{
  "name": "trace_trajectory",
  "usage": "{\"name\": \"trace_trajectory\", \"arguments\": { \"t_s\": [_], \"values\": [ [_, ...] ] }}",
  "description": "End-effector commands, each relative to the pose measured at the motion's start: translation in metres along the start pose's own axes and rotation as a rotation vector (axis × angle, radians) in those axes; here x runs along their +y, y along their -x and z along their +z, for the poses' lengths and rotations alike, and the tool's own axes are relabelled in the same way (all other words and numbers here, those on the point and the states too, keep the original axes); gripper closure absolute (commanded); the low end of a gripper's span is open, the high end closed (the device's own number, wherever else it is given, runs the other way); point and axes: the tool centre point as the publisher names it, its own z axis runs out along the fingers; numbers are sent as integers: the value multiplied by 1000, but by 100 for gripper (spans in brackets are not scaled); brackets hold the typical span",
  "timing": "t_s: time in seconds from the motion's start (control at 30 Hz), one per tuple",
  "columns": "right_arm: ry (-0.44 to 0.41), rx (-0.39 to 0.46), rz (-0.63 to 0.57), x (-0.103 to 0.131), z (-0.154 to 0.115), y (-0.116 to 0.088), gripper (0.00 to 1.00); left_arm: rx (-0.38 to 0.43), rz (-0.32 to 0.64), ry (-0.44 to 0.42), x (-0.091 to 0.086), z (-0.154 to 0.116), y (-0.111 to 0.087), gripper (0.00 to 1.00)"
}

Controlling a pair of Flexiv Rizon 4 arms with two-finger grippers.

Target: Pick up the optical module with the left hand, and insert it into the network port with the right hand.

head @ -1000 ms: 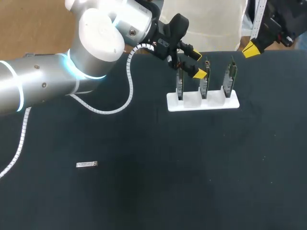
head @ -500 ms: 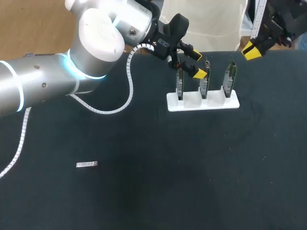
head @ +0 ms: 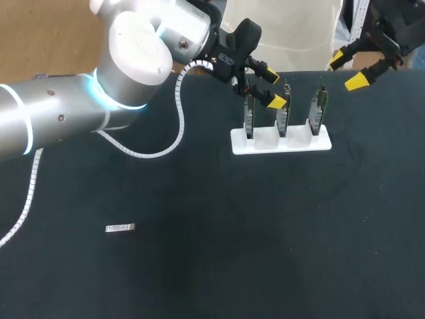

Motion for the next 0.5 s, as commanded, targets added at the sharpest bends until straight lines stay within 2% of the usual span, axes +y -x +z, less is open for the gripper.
{"name": "trace_trajectory", "arguments": {
  "t_s": [0.03,0.17,0.33,0.5],
  "values": [
    [5,-2,-1,-2,-1,0,0,-1,26,19,3,-11,7,0],
    [5,-2,-1,-2,-1,0,0,-25,57,68,9,-36,18,0],
    [5,-2,-1,-2,-1,0,0,-42,129,133,7,-72,35,0],
    [5,-2,-1,-2,-1,0,0,4,202,220,-3,-113,39,0]
  ]
}}
